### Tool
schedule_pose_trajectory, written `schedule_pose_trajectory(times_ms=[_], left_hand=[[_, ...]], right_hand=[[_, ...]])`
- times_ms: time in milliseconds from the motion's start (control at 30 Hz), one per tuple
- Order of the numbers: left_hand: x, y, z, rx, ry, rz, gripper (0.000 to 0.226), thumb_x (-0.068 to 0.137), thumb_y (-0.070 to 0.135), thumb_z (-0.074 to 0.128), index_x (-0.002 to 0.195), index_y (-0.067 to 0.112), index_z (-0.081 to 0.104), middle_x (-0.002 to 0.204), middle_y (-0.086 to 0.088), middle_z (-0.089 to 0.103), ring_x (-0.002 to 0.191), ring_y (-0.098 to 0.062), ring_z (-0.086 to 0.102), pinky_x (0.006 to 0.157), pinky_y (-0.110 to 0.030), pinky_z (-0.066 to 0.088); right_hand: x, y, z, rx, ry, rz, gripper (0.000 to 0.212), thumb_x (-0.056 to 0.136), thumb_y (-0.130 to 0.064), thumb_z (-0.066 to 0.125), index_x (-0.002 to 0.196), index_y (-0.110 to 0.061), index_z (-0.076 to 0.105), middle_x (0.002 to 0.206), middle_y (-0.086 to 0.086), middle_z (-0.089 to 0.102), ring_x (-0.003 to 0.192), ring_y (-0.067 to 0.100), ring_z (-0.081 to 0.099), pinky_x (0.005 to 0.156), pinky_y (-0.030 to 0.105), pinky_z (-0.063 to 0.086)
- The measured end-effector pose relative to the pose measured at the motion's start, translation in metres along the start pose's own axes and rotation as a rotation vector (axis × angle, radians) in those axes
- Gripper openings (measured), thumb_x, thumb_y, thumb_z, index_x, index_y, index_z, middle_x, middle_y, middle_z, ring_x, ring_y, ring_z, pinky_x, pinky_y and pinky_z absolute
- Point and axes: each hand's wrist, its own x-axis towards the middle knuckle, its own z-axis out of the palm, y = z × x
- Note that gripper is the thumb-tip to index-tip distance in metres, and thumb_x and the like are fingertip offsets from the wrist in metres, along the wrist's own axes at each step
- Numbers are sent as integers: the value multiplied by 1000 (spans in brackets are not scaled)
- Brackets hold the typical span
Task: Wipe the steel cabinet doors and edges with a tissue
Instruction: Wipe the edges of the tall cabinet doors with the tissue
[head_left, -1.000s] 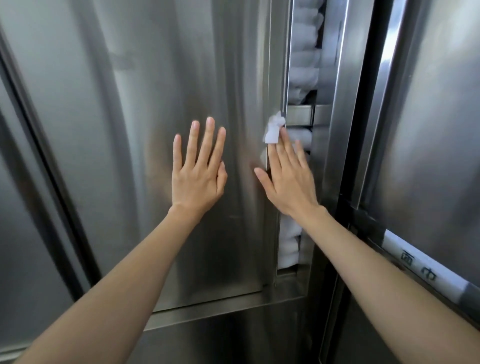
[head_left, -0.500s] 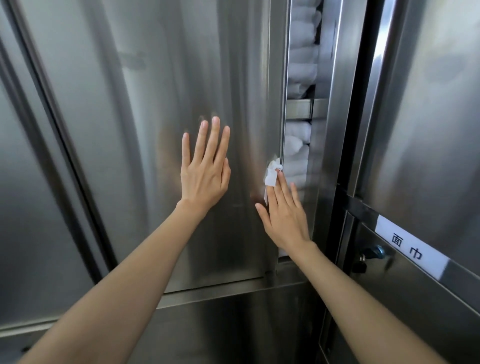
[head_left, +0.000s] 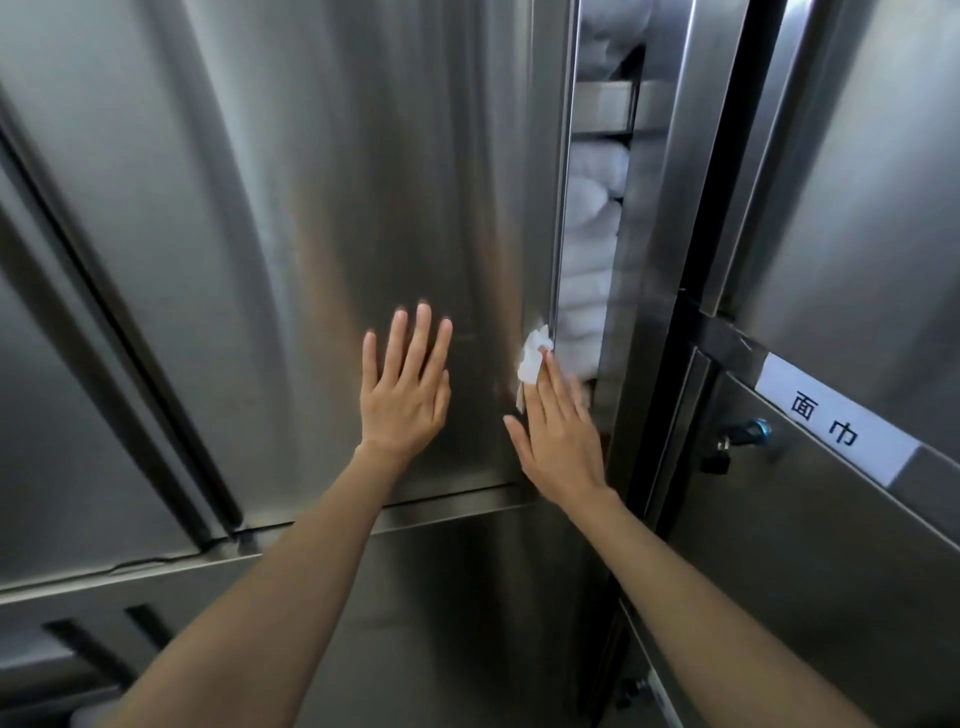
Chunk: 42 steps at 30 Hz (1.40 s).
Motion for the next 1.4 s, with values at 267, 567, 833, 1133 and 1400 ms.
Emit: schedule_pose_trajectory(times_ms=[267,567,833,1133,1400], left_hand=[[-4,-2,11,31,82,22,62,102,31,34,159,17,14,166,-7,-7,153,-28,-4,123,-49,-3],[-4,-1,13,49,74,20,62,102,31,33,159,17,13,166,-10,6,153,-28,-3,123,-50,-4],[-5,-1,13,58,89,22,61,102,31,33,159,16,14,162,-11,16,153,-28,-4,123,-50,-4],[-6,-1,14,75,84,23,66,100,30,37,159,17,12,161,-11,19,153,-28,-5,123,-50,-5],[-4,-1,12,43,64,9,67,101,31,37,159,17,7,161,-11,15,152,-27,-10,122,-49,-7]], right_hand=[[57,2,-37,33,214,-27,68,107,-49,14,154,-1,16,161,13,5,152,23,5,124,34,-3],[-41,4,48,44,-40,-9,72,105,-54,23,155,-3,12,163,15,11,153,24,7,117,47,33],[47,1,-16,34,175,13,70,106,-51,18,156,-4,7,163,12,-1,153,21,-3,124,35,-5],[-71,-3,73,154,-205,98,84,100,-67,10,157,-6,12,165,10,1,154,22,2,123,42,16],[-25,0,36,125,-78,43,78,103,-62,10,157,-6,11,165,10,0,153,19,-5,125,40,1]])
